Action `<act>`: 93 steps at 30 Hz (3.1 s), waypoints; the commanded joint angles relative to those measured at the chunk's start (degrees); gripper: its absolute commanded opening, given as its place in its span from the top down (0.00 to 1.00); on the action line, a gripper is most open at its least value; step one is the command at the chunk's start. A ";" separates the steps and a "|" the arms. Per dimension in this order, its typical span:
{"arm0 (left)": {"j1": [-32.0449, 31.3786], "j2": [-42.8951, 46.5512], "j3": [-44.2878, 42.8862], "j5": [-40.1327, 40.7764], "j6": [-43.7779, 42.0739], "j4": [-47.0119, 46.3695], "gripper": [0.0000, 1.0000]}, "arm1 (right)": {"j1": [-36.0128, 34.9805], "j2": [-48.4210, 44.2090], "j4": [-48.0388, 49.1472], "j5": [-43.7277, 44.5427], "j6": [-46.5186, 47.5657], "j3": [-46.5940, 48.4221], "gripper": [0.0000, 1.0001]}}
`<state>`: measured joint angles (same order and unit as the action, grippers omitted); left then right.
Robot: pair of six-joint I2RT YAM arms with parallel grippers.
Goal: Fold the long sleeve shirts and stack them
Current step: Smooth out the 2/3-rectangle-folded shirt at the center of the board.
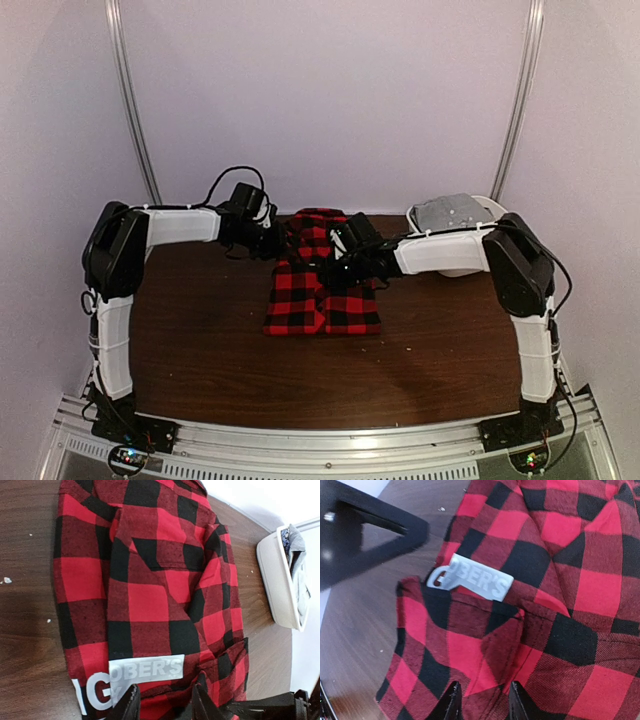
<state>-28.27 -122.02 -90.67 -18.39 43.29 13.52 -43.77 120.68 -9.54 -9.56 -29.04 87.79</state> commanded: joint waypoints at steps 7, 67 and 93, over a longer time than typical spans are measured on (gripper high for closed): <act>-1.28 5.57 3.00 4.74 -4.61 3.07 0.62 | 4.60 3.94 5.73 -1.21 -6.67 -6.69 0.62; -0.93 21.15 29.00 3.38 -4.87 -1.78 0.51 | -10.28 1.02 -10.37 11.17 -4.12 -6.73 0.76; -9.43 30.10 45.21 0.68 4.01 -7.41 0.51 | -3.31 -28.98 0.19 7.13 -10.03 -39.02 0.63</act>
<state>-37.47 -94.65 -47.79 -17.80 44.64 9.26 -48.49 95.26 -14.06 -0.08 -37.12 53.25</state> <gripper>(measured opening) 0.493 0.372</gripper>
